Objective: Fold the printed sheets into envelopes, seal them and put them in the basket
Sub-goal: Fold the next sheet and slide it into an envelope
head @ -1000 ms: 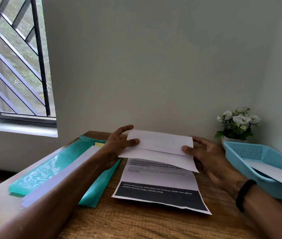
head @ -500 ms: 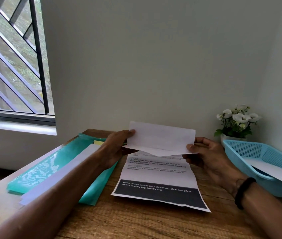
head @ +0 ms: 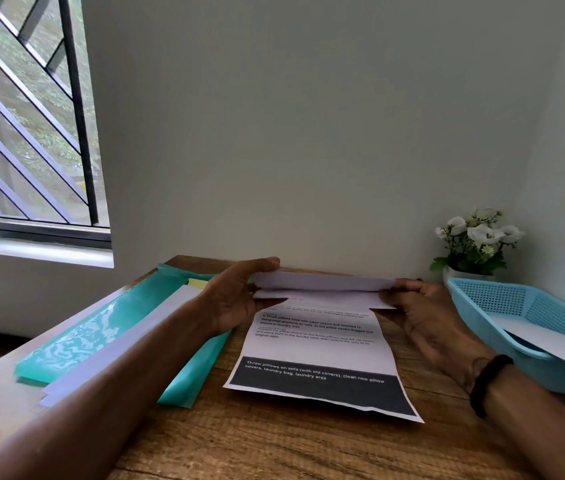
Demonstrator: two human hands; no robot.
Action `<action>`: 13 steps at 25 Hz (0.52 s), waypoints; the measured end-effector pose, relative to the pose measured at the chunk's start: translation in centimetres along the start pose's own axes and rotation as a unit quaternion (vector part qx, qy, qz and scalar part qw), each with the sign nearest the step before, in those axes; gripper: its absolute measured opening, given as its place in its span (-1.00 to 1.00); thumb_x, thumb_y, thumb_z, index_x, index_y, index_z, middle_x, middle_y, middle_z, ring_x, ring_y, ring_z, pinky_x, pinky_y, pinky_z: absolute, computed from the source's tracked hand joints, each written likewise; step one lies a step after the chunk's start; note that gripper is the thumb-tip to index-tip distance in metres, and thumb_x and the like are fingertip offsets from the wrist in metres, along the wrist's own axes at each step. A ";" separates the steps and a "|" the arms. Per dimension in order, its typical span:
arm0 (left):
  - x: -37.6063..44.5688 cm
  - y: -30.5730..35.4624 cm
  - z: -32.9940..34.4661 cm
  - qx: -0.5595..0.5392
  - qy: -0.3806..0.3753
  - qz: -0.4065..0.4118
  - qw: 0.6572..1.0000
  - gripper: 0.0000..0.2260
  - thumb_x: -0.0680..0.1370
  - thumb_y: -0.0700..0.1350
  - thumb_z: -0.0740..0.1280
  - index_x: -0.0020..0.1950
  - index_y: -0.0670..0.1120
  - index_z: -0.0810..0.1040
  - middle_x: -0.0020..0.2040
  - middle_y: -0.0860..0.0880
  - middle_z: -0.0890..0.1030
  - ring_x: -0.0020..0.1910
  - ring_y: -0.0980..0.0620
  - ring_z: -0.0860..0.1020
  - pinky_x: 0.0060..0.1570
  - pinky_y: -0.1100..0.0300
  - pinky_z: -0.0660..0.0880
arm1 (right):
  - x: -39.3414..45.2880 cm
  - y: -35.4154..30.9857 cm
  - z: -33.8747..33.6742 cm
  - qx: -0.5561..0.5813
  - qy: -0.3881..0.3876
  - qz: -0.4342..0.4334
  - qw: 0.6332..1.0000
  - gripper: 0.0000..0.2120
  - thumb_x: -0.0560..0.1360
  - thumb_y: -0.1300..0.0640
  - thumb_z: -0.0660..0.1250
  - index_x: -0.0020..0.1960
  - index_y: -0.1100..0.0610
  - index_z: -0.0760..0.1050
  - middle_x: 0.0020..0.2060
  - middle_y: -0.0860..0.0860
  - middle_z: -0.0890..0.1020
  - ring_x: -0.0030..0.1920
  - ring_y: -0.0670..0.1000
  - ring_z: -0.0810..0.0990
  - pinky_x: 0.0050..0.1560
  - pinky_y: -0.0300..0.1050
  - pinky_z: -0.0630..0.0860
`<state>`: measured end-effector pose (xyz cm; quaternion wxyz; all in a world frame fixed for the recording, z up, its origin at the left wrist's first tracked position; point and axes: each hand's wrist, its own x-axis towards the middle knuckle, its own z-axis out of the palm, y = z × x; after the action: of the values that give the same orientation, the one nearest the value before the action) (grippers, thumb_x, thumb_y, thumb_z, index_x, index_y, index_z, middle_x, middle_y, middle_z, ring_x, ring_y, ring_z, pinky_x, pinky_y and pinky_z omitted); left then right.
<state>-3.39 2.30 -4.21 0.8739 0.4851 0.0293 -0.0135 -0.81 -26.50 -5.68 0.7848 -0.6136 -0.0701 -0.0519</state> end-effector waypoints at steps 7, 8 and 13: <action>-0.2 -0.1 0.3 0.093 -0.009 0.024 0.995 -0.41 0.51 -0.49 0.38 0.45 -0.01 0.52 0.26 -0.23 0.59 0.15 -0.26 0.66 -0.10 -0.03 0.72 | 0.0 -0.5 0.1 0.091 -0.004 0.025 0.996 -0.79 0.61 0.27 0.26 0.14 0.30 0.62 0.13 0.23 0.71 0.03 0.12 0.71 0.08 0.00 0.63; -0.2 -0.1 0.2 0.085 -0.013 0.035 0.996 -0.40 0.51 -0.49 0.39 0.45 0.00 0.52 0.26 -0.23 0.61 0.17 -0.29 0.66 -0.07 -0.06 0.72 | -0.1 -0.5 0.1 0.091 -0.012 0.018 0.996 -0.79 0.59 0.24 0.36 0.21 0.25 0.60 0.13 0.19 0.71 0.01 0.10 0.72 0.05 -0.01 0.64; 0.5 -0.8 0.1 0.148 -0.016 0.092 0.985 -0.44 0.47 -0.37 0.51 0.41 -0.01 0.55 0.31 -0.17 0.62 0.24 -0.24 0.63 0.08 -0.05 0.70 | -0.6 0.4 0.2 -0.034 -0.068 -0.013 0.997 -0.47 0.35 0.30 0.60 0.29 0.10 0.62 0.11 0.12 0.76 0.08 0.16 0.77 0.12 0.16 0.68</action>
<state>-2.98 1.78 -4.89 0.7906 0.6090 -0.0316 0.0547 -1.34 -26.24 -6.10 0.7562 -0.6410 -0.1291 -0.0226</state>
